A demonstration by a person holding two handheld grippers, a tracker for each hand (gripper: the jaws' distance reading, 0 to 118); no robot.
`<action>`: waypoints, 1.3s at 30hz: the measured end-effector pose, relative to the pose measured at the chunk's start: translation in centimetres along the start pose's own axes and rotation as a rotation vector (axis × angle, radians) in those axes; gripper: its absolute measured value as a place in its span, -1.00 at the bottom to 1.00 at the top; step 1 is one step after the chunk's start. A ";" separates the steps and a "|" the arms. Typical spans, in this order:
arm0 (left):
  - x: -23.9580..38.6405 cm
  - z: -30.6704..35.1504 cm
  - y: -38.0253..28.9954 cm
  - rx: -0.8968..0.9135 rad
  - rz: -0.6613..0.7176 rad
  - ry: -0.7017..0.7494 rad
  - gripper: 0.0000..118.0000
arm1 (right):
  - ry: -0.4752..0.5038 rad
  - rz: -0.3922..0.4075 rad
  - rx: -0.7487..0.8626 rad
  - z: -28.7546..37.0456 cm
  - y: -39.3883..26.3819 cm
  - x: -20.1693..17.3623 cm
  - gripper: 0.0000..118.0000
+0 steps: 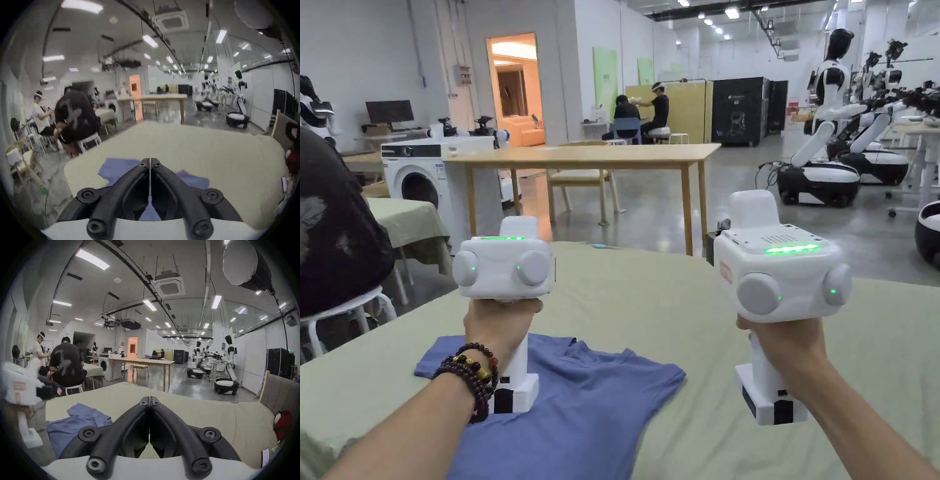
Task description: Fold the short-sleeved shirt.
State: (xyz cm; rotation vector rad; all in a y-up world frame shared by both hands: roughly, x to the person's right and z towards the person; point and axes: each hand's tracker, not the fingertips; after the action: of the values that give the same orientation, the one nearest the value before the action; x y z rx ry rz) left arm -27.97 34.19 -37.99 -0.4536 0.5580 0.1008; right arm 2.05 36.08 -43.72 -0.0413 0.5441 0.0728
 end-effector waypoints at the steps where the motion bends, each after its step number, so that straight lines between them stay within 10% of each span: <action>1: 0.2 -1.5 -0.5 -0.080 0.001 -0.031 -1.00 | 0.004 0.000 0.003 0.1 -0.1 0.3 -1.00; 7: 1.9 -10.7 -5.8 -0.278 -0.048 -0.021 -0.61 | 0.087 -0.013 -0.002 0.4 -1.5 2.2 -1.00; 10: 1.9 -16.5 -8.6 -0.530 0.035 -0.115 0.85 | 0.113 -0.034 -0.006 -0.1 -2.7 2.7 -1.00; 23: 4.1 -26.0 -15.8 -0.564 -0.076 -0.134 0.97 | 0.255 -0.045 -0.078 -3.2 -8.2 2.6 -1.00; 26: 3.9 -25.1 -15.5 -0.517 -0.087 -0.144 0.90 | 0.243 -0.026 -0.099 -3.4 -9.0 1.9 -1.00; 29: 3.4 -23.7 -15.0 -0.440 -0.060 -0.157 0.29 | 0.267 -0.035 -0.119 -3.2 -9.2 1.6 -1.00; 32: 2.5 -23.6 -14.7 -0.407 -0.066 -0.058 -0.92 | 0.276 -0.037 -0.122 -2.8 -9.1 1.2 -1.00; 39: 1.2 -22.1 -13.3 -0.333 0.001 -0.138 -0.98 | 0.269 -0.007 -0.117 -1.6 -8.7 1.9 -0.99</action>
State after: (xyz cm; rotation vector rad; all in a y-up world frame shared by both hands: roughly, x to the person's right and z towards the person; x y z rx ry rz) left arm -34.86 12.45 -50.12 -0.7640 0.4056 0.2266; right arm 3.51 27.44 -45.93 -0.1688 0.8079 0.0934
